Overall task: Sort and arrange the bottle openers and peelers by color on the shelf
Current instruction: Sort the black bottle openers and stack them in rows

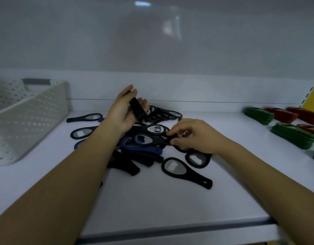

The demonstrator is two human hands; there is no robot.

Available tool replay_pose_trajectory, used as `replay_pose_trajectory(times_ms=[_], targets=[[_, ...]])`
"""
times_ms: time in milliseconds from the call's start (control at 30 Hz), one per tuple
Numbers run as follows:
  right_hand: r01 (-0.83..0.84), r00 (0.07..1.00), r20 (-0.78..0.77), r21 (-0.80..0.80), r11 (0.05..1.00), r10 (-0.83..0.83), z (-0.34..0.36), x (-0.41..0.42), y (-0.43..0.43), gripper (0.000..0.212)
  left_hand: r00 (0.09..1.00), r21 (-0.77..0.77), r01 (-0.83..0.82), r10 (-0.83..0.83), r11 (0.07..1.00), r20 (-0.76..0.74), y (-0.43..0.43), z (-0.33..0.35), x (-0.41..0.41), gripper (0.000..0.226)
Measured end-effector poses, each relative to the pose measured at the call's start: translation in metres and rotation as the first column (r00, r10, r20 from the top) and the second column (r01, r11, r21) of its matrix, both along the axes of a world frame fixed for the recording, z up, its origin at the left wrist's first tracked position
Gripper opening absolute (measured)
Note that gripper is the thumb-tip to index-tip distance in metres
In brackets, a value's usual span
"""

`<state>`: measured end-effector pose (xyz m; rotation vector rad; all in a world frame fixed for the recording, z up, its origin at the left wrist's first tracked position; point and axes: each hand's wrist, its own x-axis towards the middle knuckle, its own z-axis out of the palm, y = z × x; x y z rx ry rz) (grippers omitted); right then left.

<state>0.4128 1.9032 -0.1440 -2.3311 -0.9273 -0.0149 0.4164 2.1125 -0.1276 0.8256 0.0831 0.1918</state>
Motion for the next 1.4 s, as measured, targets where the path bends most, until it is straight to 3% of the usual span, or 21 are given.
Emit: replay_pose_trajectory(times_ms=[133, 267, 333, 400, 500, 700, 800, 900, 1000, 1067, 1267, 1400], targets=[[0.183, 0.983, -0.014, 0.219, 0.958, -0.185, 0.004, 0.004, -0.006, 0.013, 0.997, 0.063, 0.083, -0.082, 0.995, -0.010, -0.004, 0.000, -0.004, 0.015], [0.357, 0.902, 0.032, 0.507, 0.785, -0.431, 0.011, 0.005, -0.012, 0.016, 0.989, 0.145, 0.149, -0.149, 0.978, -0.009, -0.007, 0.001, -0.003, 0.019], [0.332, 0.913, -0.031, 0.637, 0.696, -0.407, 0.014, 0.002, -0.011, 0.016, 0.984, 0.201, 0.172, -0.175, 0.964, 0.001, -0.014, 0.001, -0.004, 0.022], [0.281, 0.956, -0.142, 0.707, 0.649, -0.258, 0.015, -0.003, -0.003, 0.013, 0.979, 0.199, 0.192, -0.202, 0.961, 0.031, -0.023, 0.001, -0.005, 0.023], [0.182, 0.981, -0.178, 0.691, 0.700, -0.080, 0.010, -0.008, 0.011, 0.017, 0.969, 0.109, 0.200, -0.214, 0.974, 0.126, -0.032, 0.002, -0.005, 0.024], [0.028, 0.981, -0.161, 0.666, 0.746, 0.106, 0.003, -0.009, 0.016, 0.027, 0.953, 0.245, 0.241, -0.276, 0.939, 0.124, -0.027, -0.001, -0.008, 0.032], [-0.029, 0.996, -0.052, 0.539, 0.841, 0.067, -0.003, -0.008, 0.018, 0.029, 0.951, 0.247, 0.251, -0.285, 0.936, 0.116, -0.030, 0.001, -0.010, 0.030], [0.087, 0.996, -0.033, 0.418, 0.904, -0.081, -0.002, -0.007, 0.015, 0.019, 0.963, 0.253, 0.216, -0.248, 0.943, 0.102, -0.028, 0.002, -0.009, 0.033], [-0.013, 1.000, 0.005, 0.117, 0.993, 0.012, -0.002, -0.011, 0.012, 0.020, 0.975, 0.198, 0.186, -0.206, 0.962, 0.086, -0.022, 0.003, -0.008, 0.039], [-0.098, 0.995, 0.035, 0.009, 0.995, 0.097, -0.005, -0.013, 0.013, 0.023, 0.984, 0.155, 0.152, -0.164, 0.976, 0.073, -0.018, 0.004, -0.006, 0.039], [0.052, 0.998, -0.058, 0.239, 0.970, -0.039, -0.003, -0.007, 0.009, 0.012, 0.993, 0.060, 0.108, -0.110, 0.992, 0.037, -0.010, 0.004, -0.005, 0.023], [0.209, 0.976, -0.153, 0.494, 0.844, -0.152, 0.005, 0.001, -0.005, 0.018, 0.994, 0.048, 0.109, -0.111, 0.993, 0.026, -0.008, 0.004, -0.006, 0.025]])
